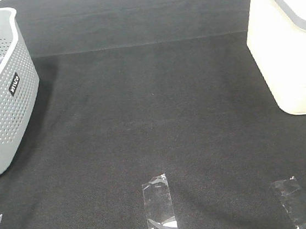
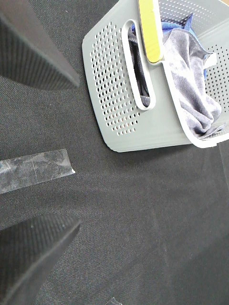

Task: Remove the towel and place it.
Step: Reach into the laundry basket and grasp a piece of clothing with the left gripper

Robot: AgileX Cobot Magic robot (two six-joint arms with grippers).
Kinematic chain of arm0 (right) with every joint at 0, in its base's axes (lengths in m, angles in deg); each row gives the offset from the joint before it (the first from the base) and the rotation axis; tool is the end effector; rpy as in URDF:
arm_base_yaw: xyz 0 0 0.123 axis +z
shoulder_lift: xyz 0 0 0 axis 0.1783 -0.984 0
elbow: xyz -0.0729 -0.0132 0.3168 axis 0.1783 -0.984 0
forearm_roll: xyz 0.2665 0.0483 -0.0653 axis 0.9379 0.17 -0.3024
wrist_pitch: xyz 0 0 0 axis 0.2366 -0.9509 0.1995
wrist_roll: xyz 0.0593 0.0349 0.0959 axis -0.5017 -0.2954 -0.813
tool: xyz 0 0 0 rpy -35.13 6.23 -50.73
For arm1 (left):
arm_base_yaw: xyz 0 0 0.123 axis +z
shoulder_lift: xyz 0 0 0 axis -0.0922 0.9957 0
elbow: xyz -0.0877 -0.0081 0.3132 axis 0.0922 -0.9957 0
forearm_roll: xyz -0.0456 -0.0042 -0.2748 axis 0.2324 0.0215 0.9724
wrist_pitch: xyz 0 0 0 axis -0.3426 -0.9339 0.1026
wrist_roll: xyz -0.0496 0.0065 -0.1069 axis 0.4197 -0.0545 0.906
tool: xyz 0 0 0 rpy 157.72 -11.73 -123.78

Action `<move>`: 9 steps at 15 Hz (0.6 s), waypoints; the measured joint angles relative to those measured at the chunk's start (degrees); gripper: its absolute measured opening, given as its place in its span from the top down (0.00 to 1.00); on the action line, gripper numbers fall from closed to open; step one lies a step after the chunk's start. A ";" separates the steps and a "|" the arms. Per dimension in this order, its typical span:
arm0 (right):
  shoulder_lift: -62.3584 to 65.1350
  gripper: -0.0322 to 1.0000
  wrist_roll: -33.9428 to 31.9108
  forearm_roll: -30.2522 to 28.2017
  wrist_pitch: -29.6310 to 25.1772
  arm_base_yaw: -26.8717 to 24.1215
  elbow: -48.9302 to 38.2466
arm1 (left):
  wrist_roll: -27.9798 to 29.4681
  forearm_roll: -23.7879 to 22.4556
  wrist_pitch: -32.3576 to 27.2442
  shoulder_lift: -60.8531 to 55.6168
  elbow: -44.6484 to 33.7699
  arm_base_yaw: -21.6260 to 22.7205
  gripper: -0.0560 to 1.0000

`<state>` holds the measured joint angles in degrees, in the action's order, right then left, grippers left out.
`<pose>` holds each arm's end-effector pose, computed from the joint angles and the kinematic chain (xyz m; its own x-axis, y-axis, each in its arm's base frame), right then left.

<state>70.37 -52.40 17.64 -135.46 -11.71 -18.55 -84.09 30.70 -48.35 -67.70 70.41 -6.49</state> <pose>0.0004 0.0101 0.2785 -0.4502 -0.0607 -0.8909 -0.0835 0.9962 -0.0257 0.0001 -0.0082 0.2829 -0.4240 0.1216 -0.8975 0.1330 0.9886 0.0712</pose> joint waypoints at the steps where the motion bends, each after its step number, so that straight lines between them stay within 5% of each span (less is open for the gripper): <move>1: 0.00 0.19 0.00 0.00 0.00 0.00 0.00 | 0.00 0.00 0.00 0.00 0.00 0.00 0.29; 9: 0.00 0.19 0.00 0.00 0.00 0.00 0.00 | 0.00 0.00 0.00 0.00 0.00 0.00 0.29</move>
<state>70.37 -52.40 17.64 -135.46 -11.71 -18.55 -84.09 30.70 -48.35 -67.70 70.41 -6.49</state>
